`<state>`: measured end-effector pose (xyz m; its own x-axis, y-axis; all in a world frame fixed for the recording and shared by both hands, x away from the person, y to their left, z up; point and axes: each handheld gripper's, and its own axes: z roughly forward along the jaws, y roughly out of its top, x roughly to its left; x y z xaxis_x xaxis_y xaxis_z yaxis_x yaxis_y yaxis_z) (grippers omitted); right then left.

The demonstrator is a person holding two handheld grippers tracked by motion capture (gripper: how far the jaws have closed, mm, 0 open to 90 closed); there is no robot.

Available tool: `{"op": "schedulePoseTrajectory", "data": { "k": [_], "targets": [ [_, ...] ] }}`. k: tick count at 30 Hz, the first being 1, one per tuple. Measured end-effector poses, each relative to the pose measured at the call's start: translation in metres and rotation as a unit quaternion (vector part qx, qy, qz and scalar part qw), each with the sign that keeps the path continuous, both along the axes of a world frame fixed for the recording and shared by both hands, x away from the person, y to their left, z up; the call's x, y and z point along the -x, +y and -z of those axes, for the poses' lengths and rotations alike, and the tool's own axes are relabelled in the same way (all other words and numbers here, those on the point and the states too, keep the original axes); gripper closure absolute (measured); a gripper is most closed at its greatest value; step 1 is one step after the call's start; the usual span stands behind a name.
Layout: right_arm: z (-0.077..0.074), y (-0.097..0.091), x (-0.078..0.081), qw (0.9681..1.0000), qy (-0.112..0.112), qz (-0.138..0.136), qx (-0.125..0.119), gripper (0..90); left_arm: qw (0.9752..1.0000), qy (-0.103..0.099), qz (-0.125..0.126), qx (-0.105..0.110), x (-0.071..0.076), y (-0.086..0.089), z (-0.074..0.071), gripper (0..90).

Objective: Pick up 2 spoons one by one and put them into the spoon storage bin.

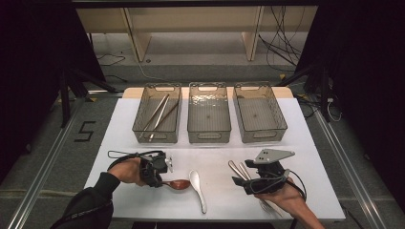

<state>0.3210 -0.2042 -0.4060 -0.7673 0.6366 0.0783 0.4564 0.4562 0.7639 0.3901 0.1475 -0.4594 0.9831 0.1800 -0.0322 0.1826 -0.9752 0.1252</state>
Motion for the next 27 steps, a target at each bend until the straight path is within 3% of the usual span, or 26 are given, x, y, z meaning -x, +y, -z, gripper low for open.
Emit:
{"op": "schedulePoseTrajectory", "data": {
  "k": [7, 19, 23, 27],
  "targets": [
    [0.000, 0.000, 0.000, 1.0000, 0.001, 0.000, 0.001, 27.2, 0.9999, 0.003, -0.013, 0.005, 0.001, 0.005, -0.001, 80.0],
    [0.000, 0.000, 0.000, 1.0000, 0.001, 0.001, 0.000, 27.3, 0.9963, -0.002, -0.082, 0.025, -0.010, 0.018, -0.007, 80.4],
    [0.000, 0.000, 0.000, 1.0000, 0.002, 0.001, 0.000, 27.2, 0.9923, -0.009, -0.114, 0.048, -0.013, 0.022, -0.014, 80.5],
    [0.000, 0.000, -0.001, 1.0000, 0.003, 0.001, 0.000, 27.3, 0.9857, -0.019, -0.148, 0.077, -0.016, 0.025, -0.021, 80.6]
  ]
}}
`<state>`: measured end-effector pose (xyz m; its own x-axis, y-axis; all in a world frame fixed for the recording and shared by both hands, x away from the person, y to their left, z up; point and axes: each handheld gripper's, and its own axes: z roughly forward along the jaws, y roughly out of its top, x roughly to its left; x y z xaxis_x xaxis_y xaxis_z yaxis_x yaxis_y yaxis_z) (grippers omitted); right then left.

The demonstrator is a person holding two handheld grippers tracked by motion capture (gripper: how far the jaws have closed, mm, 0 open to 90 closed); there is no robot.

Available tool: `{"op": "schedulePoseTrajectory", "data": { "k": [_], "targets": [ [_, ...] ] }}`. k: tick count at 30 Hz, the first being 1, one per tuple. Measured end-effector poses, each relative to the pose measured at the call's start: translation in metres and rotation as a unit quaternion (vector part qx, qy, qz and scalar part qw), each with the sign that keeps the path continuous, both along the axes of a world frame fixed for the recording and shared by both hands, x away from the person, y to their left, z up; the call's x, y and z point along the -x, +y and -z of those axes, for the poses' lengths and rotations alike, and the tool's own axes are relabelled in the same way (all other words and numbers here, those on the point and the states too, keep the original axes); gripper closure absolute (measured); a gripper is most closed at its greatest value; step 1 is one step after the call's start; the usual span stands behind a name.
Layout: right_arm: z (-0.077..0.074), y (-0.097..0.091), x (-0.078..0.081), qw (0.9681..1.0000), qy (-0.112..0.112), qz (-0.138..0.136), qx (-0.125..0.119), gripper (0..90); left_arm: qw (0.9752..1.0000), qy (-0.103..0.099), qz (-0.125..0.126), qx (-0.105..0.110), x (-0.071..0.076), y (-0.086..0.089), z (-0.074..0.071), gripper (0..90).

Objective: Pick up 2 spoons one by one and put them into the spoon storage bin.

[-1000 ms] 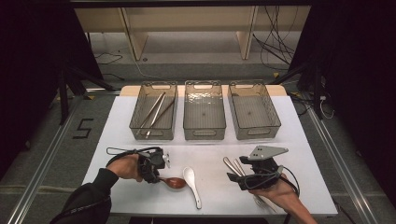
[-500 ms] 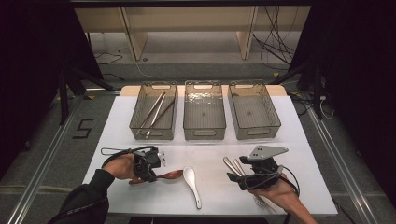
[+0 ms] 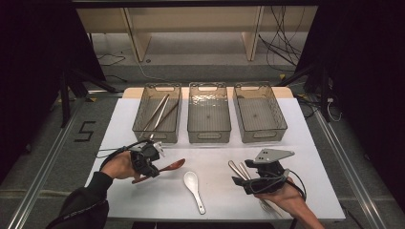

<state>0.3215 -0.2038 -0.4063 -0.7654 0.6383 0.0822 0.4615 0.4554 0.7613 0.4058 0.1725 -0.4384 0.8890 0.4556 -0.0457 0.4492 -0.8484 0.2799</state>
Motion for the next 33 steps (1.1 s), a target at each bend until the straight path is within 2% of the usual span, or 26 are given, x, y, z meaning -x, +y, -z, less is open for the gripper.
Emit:
{"op": "schedulePoseTrajectory", "data": {
  "k": [5, 7, 12, 18, 22, 23, 25, 33],
  "targets": [
    [0.000, 0.001, 0.000, 1.0000, 0.000, -0.001, 0.001, 27.3, 0.9993, -0.005, -0.024, 0.029, -0.003, 0.002, -0.008, 80.5],
    [0.001, 0.001, 0.000, 1.0000, 0.000, -0.001, 0.001, 27.2, 0.9985, -0.005, -0.033, 0.044, -0.004, 0.002, -0.011, 80.5],
    [0.001, 0.001, -0.001, 1.0000, 0.001, 0.000, 0.001, 27.3, 0.9962, -0.020, -0.054, 0.066, -0.006, -0.001, -0.021, 80.5],
    [0.001, 0.001, 0.000, 1.0000, 0.001, 0.000, 0.001, 27.2, 0.9912, -0.040, -0.079, 0.099, -0.011, -0.005, -0.033, 80.5],
    [0.001, 0.001, 0.000, 1.0000, 0.001, 0.001, -0.001, 27.2, 0.9868, -0.055, -0.092, 0.121, -0.017, -0.012, -0.041, 80.5],
    [0.001, 0.001, 0.000, 1.0000, 0.001, 0.001, -0.001, 27.3, 0.9868, -0.057, -0.091, 0.121, -0.019, -0.014, -0.044, 80.5],
    [0.001, 0.001, 0.000, 1.0000, 0.001, 0.001, -0.001, 27.2, 0.9847, -0.064, -0.097, 0.130, -0.023, -0.018, -0.048, 80.5],
    [0.001, 0.001, -0.001, 1.0000, 0.000, 0.002, -0.002, 27.2, 0.9792, -0.078, -0.111, 0.151, -0.048, -0.035, -0.061, 80.5]
  ]
}}
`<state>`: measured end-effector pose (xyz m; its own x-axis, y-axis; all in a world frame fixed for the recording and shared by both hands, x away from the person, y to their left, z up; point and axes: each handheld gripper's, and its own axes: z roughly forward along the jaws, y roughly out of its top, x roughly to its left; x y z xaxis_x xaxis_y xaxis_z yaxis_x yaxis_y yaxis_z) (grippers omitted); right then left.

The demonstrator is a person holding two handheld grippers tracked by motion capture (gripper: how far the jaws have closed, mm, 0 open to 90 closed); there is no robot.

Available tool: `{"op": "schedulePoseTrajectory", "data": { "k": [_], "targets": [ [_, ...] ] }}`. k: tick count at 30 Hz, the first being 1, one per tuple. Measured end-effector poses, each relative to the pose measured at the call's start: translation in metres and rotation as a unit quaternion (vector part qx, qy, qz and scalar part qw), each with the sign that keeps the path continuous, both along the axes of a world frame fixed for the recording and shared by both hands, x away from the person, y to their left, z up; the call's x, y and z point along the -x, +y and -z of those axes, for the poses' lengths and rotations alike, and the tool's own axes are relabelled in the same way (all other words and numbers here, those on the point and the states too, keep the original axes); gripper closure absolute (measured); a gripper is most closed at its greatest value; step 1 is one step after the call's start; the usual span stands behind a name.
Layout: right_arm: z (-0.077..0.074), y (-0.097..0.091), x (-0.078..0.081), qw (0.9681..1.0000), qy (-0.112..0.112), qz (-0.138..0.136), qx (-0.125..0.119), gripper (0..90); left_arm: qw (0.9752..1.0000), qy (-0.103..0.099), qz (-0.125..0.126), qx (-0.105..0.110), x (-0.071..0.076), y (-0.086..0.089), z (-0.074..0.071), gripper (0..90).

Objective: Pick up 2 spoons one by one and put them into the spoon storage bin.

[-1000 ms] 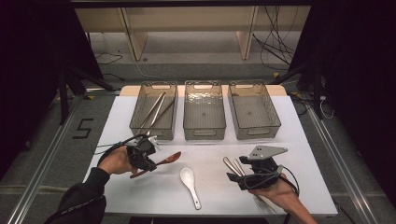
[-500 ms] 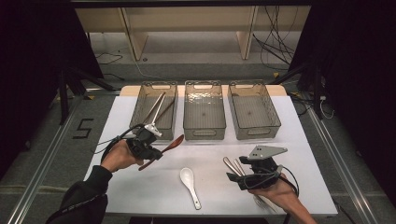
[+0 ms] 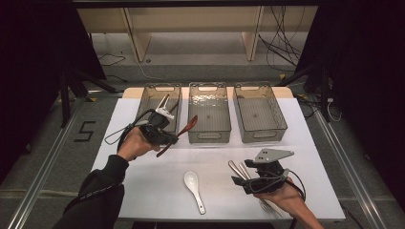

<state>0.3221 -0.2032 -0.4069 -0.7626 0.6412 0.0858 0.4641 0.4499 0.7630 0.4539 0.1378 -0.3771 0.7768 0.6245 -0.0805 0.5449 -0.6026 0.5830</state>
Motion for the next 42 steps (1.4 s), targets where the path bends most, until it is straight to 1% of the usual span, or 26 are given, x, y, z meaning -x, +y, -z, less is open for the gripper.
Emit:
{"op": "schedulePoseTrajectory", "data": {
  "k": [5, 10, 13, 15, 17, 21, 23, 25, 28, 29, 32, 35, 36, 40, 42],
  "targets": [
    [0.000, 0.000, 0.000, 1.0000, 0.000, 0.000, -0.001, 27.1, 0.9998, -0.006, -0.017, 0.007, -0.019, -0.008, -0.005, 80.5],
    [0.000, 0.000, 0.000, 1.0000, -0.001, 0.000, -0.002, 26.5, 0.9990, -0.012, -0.031, 0.028, -0.035, -0.018, -0.012, 80.5],
    [-0.001, -0.001, 0.000, 1.0000, 0.000, 0.001, -0.003, 26.3, 0.9989, -0.014, -0.032, 0.030, -0.042, -0.025, -0.017, 80.5],
    [-0.001, -0.001, 0.000, 1.0000, -0.002, 0.000, -0.003, 26.1, 0.9990, -0.018, -0.031, 0.026, -0.046, -0.030, -0.020, 80.5],
    [-0.001, -0.001, 0.000, 1.0000, -0.001, 0.001, -0.003, 26.1, 0.9989, -0.018, -0.034, 0.027, -0.050, -0.034, -0.021, 80.5],
    [-0.001, -0.001, 0.000, 1.0000, -0.003, -0.001, -0.003, 26.1, 0.9988, -0.021, -0.039, 0.024, -0.059, -0.042, -0.023, 80.5],
    [-0.001, -0.001, 0.000, 1.0000, -0.002, -0.002, -0.004, 26.1, 0.9984, -0.020, -0.046, 0.025, -0.064, -0.045, -0.023, 80.5],
    [-0.001, -0.001, 0.000, 1.0000, -0.001, -0.002, -0.003, 26.1, 0.9984, -0.022, -0.049, 0.020, -0.069, -0.048, -0.023, 80.5],
    [-0.001, -0.001, 0.000, 1.0000, -0.001, -0.002, -0.004, 26.1, 0.9980, -0.023, -0.054, 0.025, -0.076, -0.052, -0.024, 80.5],
    [-0.001, -0.001, 0.000, 1.0000, -0.002, -0.002, -0.004, 26.1, 0.9980, -0.024, -0.053, 0.022, -0.077, -0.053, -0.025, 80.5],
    [0.000, -0.001, 0.000, 1.0000, -0.001, -0.002, -0.003, 26.1, 0.9975, -0.026, -0.059, 0.029, -0.082, -0.058, -0.026, 80.5],
    [0.000, -0.001, 0.000, 1.0000, -0.001, -0.003, -0.004, 26.1, 0.9972, -0.028, -0.062, 0.032, -0.086, -0.064, -0.024, 80.5],
    [0.000, -0.001, 0.000, 1.0000, -0.001, -0.003, -0.004, 26.1, 0.9973, -0.026, -0.062, 0.030, -0.087, -0.065, -0.024, 80.5],
    [-0.001, -0.001, 0.000, 1.0000, 0.000, -0.004, -0.005, 26.1, 0.9968, -0.021, -0.067, 0.037, -0.093, -0.070, -0.019, 80.5],
    [-0.001, -0.001, 0.000, 1.0000, 0.000, -0.004, -0.006, 26.1, 0.9966, -0.021, -0.071, 0.036, -0.096, -0.072, -0.017, 80.5]
  ]
}}
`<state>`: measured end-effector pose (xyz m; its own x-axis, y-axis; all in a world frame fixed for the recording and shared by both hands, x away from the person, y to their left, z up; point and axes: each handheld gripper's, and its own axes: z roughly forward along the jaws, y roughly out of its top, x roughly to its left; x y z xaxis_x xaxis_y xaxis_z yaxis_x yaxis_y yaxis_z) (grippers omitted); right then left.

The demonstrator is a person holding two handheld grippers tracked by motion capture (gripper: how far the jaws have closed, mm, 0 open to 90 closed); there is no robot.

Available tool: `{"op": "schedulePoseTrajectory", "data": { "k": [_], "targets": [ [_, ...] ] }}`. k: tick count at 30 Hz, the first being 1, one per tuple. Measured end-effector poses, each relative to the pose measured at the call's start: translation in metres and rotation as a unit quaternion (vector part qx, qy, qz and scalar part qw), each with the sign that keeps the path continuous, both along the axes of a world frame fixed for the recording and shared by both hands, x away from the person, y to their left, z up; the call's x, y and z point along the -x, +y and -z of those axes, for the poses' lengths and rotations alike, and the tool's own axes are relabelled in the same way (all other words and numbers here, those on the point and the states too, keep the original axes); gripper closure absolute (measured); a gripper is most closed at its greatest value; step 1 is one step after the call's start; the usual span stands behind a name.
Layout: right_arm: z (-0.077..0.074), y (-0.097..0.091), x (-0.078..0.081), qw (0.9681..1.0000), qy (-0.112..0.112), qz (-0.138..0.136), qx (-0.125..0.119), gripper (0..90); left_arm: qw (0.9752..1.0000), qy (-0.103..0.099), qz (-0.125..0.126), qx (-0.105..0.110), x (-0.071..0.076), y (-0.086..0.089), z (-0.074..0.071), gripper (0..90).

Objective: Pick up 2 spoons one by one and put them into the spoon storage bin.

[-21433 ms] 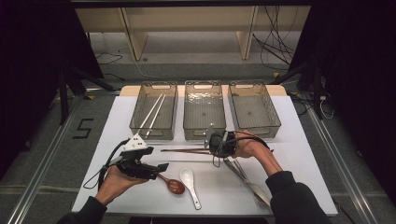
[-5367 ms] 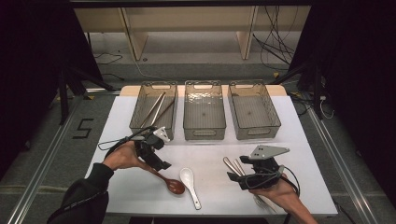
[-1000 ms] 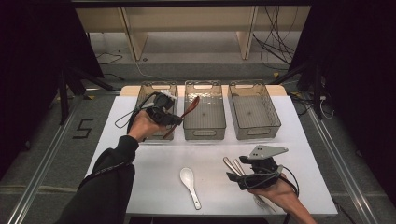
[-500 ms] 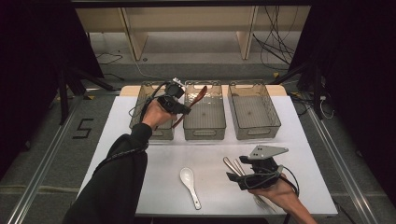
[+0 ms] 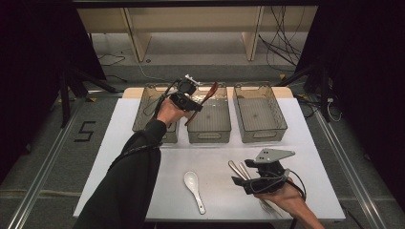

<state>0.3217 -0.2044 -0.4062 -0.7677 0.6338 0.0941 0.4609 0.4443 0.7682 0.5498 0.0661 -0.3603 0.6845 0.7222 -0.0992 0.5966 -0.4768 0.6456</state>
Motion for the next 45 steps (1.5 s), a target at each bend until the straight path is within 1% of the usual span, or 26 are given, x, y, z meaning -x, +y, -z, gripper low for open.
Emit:
{"op": "schedulePoseTrajectory", "data": {
  "k": [3, 5, 9, 11, 12, 13, 15, 22, 23, 25, 26, 27, 28, 30, 34, 36, 39, 40, 43, 45],
  "targets": [
    [0.000, 0.000, 0.000, 1.0000, 0.000, -0.001, -0.002, 26.1, 1.0000, 0.001, -0.009, 0.005, -0.004, -0.001, 0.002, 80.5],
    [0.000, 0.000, 0.000, 1.0000, 0.000, 0.000, -0.001, 26.1, 0.9999, 0.002, -0.009, 0.008, -0.006, -0.001, 0.003, 80.5],
    [0.000, 0.001, 0.000, 1.0000, 0.001, -0.002, 0.000, 26.1, 0.9999, 0.003, -0.012, 0.006, -0.007, -0.005, 0.009, 80.4],
    [0.000, 0.001, 0.000, 1.0000, 0.000, -0.003, 0.000, 26.1, 0.9998, 0.004, -0.015, 0.011, -0.007, -0.006, 0.011, 80.4],
    [0.000, 0.001, 0.000, 1.0000, 0.000, -0.003, -0.001, 26.1, 0.9999, 0.002, -0.012, 0.007, -0.008, -0.007, 0.012, 80.4],
    [0.000, 0.001, 0.000, 1.0000, 0.000, -0.003, -0.001, 26.1, 0.9999, 0.003, -0.012, 0.008, -0.008, -0.007, 0.012, 80.4],
    [0.000, 0.001, 0.000, 1.0000, 0.001, -0.002, -0.001, 26.1, 0.9998, 0.003, -0.015, 0.012, -0.008, -0.008, 0.013, 80.4],
    [0.000, 0.001, 0.000, 1.0000, 0.000, -0.003, 0.000, 26.2, 0.9998, 0.007, -0.016, 0.007, -0.008, -0.011, 0.021, 79.9],
    [0.000, 0.001, 0.000, 1.0000, 0.000, -0.003, -0.001, 26.2, 0.9998, 0.009, -0.018, 0.008, -0.008, -0.012, 0.022, 79.8],
    [0.000, 0.000, 0.001, 1.0000, 0.001, -0.002, -0.001, 26.2, 0.9998, 0.013, -0.014, 0.001, -0.007, -0.012, 0.024, 79.4],
    [0.000, 0.000, 0.001, 1.0000, 0.001, -0.003, -0.001, 26.2, 0.9997, 0.017, -0.016, 0.004, -0.008, -0.011, 0.025, 79.0],
    [0.000, 0.000, 0.001, 1.0000, 0.000, -0.002, 0.000, 26.2, 0.9996, 0.020, -0.019, 0.011, -0.008, -0.012, 0.025, 77.8],
    [0.000, 0.000, 0.000, 1.0000, 0.001, -0.002, 0.000, 26.2, 0.9995, 0.022, -0.017, 0.015, -0.007, -0.012, 0.026, 73.8],
    [0.000, 0.000, 0.001, 1.0000, 0.001, -0.002, 0.000, 26.3, 0.9997, 0.019, -0.014, 0.005, -0.006, -0.012, 0.026, 68.8],
    [0.000, 0.001, 0.001, 1.0000, 0.001, -0.002, 0.000, 26.3, 0.9995, 0.022, -0.019, 0.011, -0.002, -0.010, 0.021, 55.4],
    [0.000, 0.000, 0.001, 1.0000, 0.000, -0.001, 0.000, 26.2, 0.9996, 0.025, -0.013, 0.009, 0.002, -0.010, 0.017, 48.5],
    [0.000, 0.000, 0.000, 1.0000, 0.001, 0.000, 0.000, 26.2, 0.9998, 0.018, -0.007, 0.011, 0.011, -0.009, 0.012, 38.8],
    [0.000, 0.000, 0.001, 1.0000, 0.001, 0.000, 0.000, 26.2, 0.9997, 0.019, -0.004, 0.014, 0.015, -0.008, 0.010, 36.9],
    [0.000, 0.001, 0.001, 1.0000, 0.000, 0.001, 0.000, 26.2, 0.9995, 0.019, 0.010, 0.021, 0.027, -0.005, 0.007, 33.2],
    [0.000, 0.001, 0.001, 1.0000, 0.000, 0.002, 0.001, 26.2, 0.9991, 0.022, 0.020, 0.030, 0.036, -0.003, 0.007, 31.4]
  ]
}}
